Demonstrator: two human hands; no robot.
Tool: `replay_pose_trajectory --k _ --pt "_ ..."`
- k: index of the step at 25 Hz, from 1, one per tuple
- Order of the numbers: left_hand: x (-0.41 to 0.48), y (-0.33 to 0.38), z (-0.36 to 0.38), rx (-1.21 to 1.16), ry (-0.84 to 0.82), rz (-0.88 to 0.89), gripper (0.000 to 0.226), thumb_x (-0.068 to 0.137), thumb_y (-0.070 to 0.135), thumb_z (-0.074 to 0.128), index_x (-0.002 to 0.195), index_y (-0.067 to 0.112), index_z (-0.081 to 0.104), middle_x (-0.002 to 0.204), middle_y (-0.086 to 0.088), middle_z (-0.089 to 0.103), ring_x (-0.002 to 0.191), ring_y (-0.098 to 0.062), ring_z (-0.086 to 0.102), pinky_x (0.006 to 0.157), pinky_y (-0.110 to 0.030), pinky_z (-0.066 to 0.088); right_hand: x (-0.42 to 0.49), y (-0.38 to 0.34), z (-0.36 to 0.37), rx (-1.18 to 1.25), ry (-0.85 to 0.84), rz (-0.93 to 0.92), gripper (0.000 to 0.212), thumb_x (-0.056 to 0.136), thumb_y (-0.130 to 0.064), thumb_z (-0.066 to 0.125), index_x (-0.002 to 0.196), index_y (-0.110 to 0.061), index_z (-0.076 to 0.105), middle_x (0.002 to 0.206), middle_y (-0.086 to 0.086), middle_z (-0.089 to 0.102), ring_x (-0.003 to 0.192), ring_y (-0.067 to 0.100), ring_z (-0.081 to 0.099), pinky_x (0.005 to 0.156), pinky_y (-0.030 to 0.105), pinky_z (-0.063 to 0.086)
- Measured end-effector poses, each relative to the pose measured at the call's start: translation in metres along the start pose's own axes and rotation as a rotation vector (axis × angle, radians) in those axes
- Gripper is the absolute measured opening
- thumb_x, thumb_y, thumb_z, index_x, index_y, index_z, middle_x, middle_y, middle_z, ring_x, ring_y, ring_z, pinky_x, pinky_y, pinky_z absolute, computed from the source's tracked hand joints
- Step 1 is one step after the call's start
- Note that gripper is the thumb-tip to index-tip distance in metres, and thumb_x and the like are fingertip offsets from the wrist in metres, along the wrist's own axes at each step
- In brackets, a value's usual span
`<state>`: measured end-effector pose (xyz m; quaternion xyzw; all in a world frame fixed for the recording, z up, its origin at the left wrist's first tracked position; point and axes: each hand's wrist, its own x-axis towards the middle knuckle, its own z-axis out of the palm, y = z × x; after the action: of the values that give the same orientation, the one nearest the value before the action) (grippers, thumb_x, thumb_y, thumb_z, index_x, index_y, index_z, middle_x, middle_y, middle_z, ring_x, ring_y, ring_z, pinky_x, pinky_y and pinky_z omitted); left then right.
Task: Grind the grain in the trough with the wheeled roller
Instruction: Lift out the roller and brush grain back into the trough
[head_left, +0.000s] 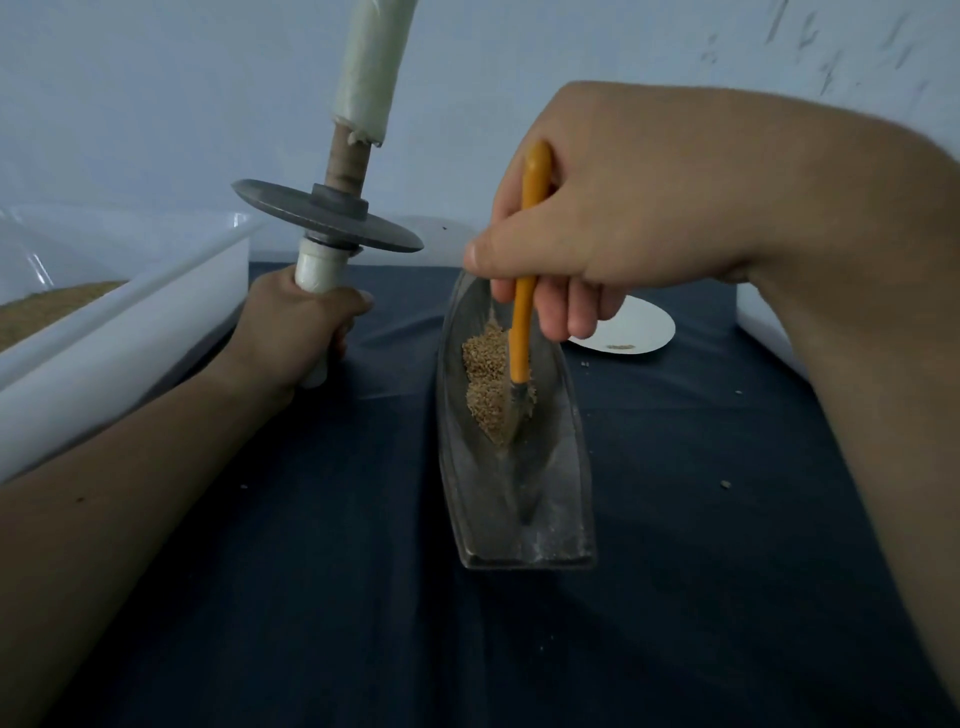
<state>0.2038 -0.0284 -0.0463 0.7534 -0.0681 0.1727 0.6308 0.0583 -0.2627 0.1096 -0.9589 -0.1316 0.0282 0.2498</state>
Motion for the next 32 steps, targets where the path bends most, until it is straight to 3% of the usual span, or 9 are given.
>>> replay_pose_trajectory --k 3,5,9,11,13,17,21,26,32 --pt "0.001 0.000 0.000 0.006 -0.006 -0.003 0.023 0.069 0.034 0.080 0.069 0.019 0.063 0.058 -0.003 0.060 0.050 -0.016 0.055 0.047 -0.027 0.048 -0.006 -0.001 -0.004 0.065 -0.039 -0.013 0.041 0.103 -0.028 0.050 0.067 -0.011 0.059 0.044 0.000 0.056 0.035 0.008 0.049 0.038 0.014 0.039" --pt "0.001 0.000 -0.001 -0.001 0.002 -0.006 0.023 0.068 0.034 0.081 0.067 0.020 0.063 0.058 -0.003 0.060 0.050 -0.016 0.054 0.047 -0.028 0.048 -0.008 -0.004 -0.010 0.040 -0.016 -0.067 0.032 0.100 -0.027 0.054 0.075 -0.010 0.065 0.048 0.002 0.062 0.038 0.008 0.053 0.042 0.016 0.044" --pt "0.001 0.000 -0.001 -0.008 -0.009 -0.006 0.022 0.068 0.034 0.081 0.062 0.022 0.064 0.058 -0.002 0.059 0.050 -0.016 0.054 0.048 -0.028 0.048 -0.006 -0.004 -0.001 0.061 -0.113 -0.052 0.033 0.102 -0.024 0.052 0.073 -0.010 0.063 0.049 0.003 0.056 0.040 0.012 0.049 0.041 0.017 0.038" --pt "0.000 0.001 -0.001 -0.002 -0.012 -0.004 0.022 0.068 0.033 0.080 0.061 0.021 0.064 0.058 -0.003 0.059 0.050 -0.017 0.054 0.048 -0.028 0.048 -0.004 0.001 -0.001 0.021 0.008 -0.083 0.039 0.102 -0.026 0.052 0.072 -0.005 0.067 0.049 -0.001 0.063 0.039 0.011 0.058 0.039 0.017 0.046" --pt "-0.001 0.002 0.000 0.000 -0.008 0.003 0.022 0.069 0.032 0.080 0.063 0.020 0.062 0.058 -0.003 0.059 0.050 -0.018 0.054 0.048 -0.028 0.048 -0.002 0.006 -0.008 -0.007 0.169 -0.161 0.032 0.097 -0.026 0.058 0.077 -0.007 0.073 0.056 0.002 0.070 0.047 0.015 0.067 0.047 0.021 0.054" --pt "-0.002 0.004 0.001 0.003 -0.009 0.012 0.022 0.072 0.030 0.079 0.068 0.017 0.061 0.058 -0.003 0.059 0.050 -0.018 0.054 0.048 -0.028 0.049 0.010 0.015 -0.007 0.056 0.376 -0.221 0.026 0.092 -0.025 0.058 0.081 -0.007 0.073 0.059 0.002 0.071 0.051 0.015 0.070 0.054 0.027 0.060" --pt "-0.003 0.004 0.001 0.007 -0.022 0.005 0.023 0.072 0.032 0.079 0.071 0.018 0.061 0.059 -0.002 0.059 0.051 -0.017 0.054 0.047 -0.026 0.049 0.026 0.028 0.006 0.006 0.382 -0.163 0.021 0.092 -0.024 0.059 0.084 -0.010 0.073 0.060 -0.003 0.072 0.056 0.010 0.071 0.061 0.027 0.062" --pt "-0.003 0.004 0.000 -0.006 -0.032 0.004 0.024 0.072 0.032 0.079 0.073 0.017 0.061 0.060 -0.001 0.060 0.051 -0.017 0.055 0.048 -0.027 0.049 0.040 0.044 0.018 -0.035 0.417 -0.160 0.016 0.093 -0.027 0.062 0.081 -0.022 0.071 0.061 -0.006 0.072 0.053 0.005 0.069 0.058 0.022 0.059" --pt "-0.002 0.003 0.001 0.000 -0.025 0.010 0.023 0.072 0.032 0.079 0.069 0.018 0.061 0.058 -0.002 0.060 0.050 -0.018 0.054 0.047 -0.027 0.048 0.049 0.057 0.026 -0.078 0.499 -0.181 0.017 0.093 -0.027 0.060 0.082 -0.025 0.073 0.068 -0.004 0.071 0.061 0.008 0.069 0.071 0.034 0.061"
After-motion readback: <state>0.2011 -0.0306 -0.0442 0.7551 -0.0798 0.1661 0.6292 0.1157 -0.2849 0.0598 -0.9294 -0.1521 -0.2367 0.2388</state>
